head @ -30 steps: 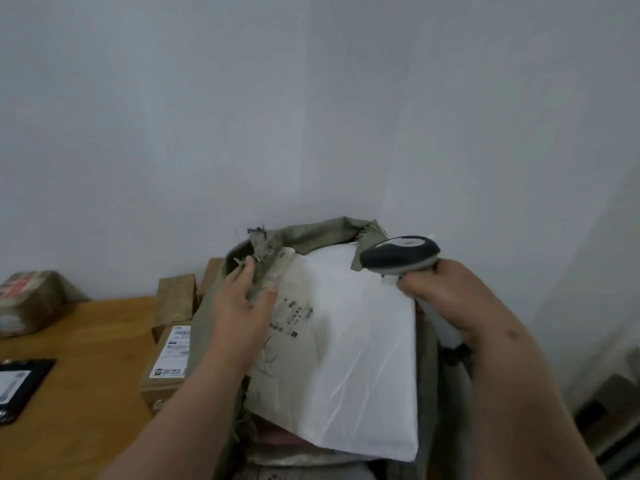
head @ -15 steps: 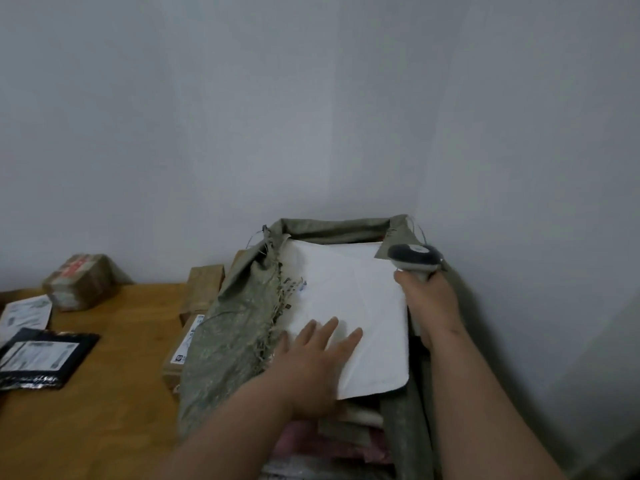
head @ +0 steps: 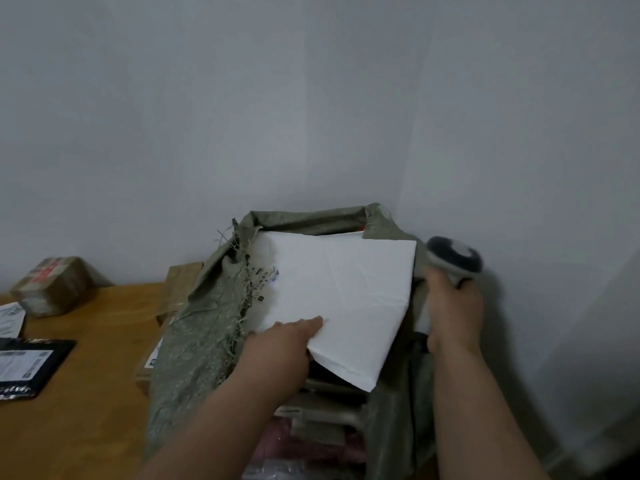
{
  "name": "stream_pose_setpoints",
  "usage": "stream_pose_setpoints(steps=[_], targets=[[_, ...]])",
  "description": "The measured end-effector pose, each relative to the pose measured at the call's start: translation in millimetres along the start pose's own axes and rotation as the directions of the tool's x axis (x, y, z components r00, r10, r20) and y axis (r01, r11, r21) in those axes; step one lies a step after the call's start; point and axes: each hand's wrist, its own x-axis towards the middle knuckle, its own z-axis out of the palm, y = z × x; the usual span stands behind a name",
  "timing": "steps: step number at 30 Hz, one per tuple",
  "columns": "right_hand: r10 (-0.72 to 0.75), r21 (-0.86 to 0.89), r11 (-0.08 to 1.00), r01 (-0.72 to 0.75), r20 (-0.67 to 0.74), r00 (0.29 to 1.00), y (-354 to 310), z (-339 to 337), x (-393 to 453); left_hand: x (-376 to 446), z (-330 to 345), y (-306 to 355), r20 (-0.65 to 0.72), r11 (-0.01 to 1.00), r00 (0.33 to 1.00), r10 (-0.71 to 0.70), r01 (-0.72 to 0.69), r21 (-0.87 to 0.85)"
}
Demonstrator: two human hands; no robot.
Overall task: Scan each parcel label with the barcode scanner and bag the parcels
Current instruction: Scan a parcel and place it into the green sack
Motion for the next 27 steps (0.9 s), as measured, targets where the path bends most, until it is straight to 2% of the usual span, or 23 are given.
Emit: stream_pose_setpoints(steps=[4, 7, 9, 12, 16, 18, 20, 23, 25, 27], targets=[[-0.243, 0.136, 0.953, 0.271, -0.193, 0.951, -21.3, -12.9, -0.7, 3.7, 0.2, 8.8, -0.061, 0.995, 0.994, -0.096, 0.096, -0.002], [-0.404, 0.077, 0.904, 0.421, -0.175, 0.898, -26.4, -18.4, -3.2, 4.0, 1.1, 23.8, -0.092, 0.991, 0.991, -0.098, 0.105, 0.078], [-0.469, -0.001, 0.881, 0.473, -0.134, 0.873, -25.0, -21.2, -1.6, 3.1, -0.1, 37.0, 0.026, 0.970, 0.998, -0.059, 0.051, 0.239], [-0.521, -0.069, 0.853, 0.517, -0.124, 0.844, -26.7, -27.8, 3.9, 0.0, -14.4, 58.0, 0.268, 0.912, 0.963, -0.020, -0.093, 0.400], [-0.421, 0.047, 0.904, 0.425, -0.066, 0.905, -32.5, -34.5, 3.1, 2.3, -34.2, 65.7, 0.461, 0.903, 0.887, -0.034, -0.170, 0.395], [-0.399, 0.106, 0.911, 0.399, -0.016, 0.917, -34.9, -36.3, 1.3, 7.3, -36.0, 66.5, 0.481, 0.903, 0.875, -0.052, -0.164, 0.396], [-0.421, 0.137, 0.899, 0.415, 0.012, 0.907, -38.0, -37.2, -0.8, 13.3, -33.6, 66.1, 0.420, 0.924, 0.906, -0.043, -0.124, 0.361], [-0.438, 0.159, 0.888, 0.432, 0.005, 0.899, -39.8, -38.6, -0.9, 28.2, -32.9, 57.5, 0.244, 0.954, 0.968, -0.060, -0.016, 0.299], [-0.421, 0.159, 0.895, 0.416, -0.002, 0.907, -37.3, -38.6, -0.4, 39.8, -33.2, 50.8, 0.026, 0.971, 0.998, -0.057, 0.049, 0.235], [-0.392, 0.145, 0.912, 0.384, 0.028, 0.919, -34.5, -36.2, -0.1, 48.6, -25.3, 54.4, -0.186, 0.989, 0.982, -0.014, 0.041, 0.144]])
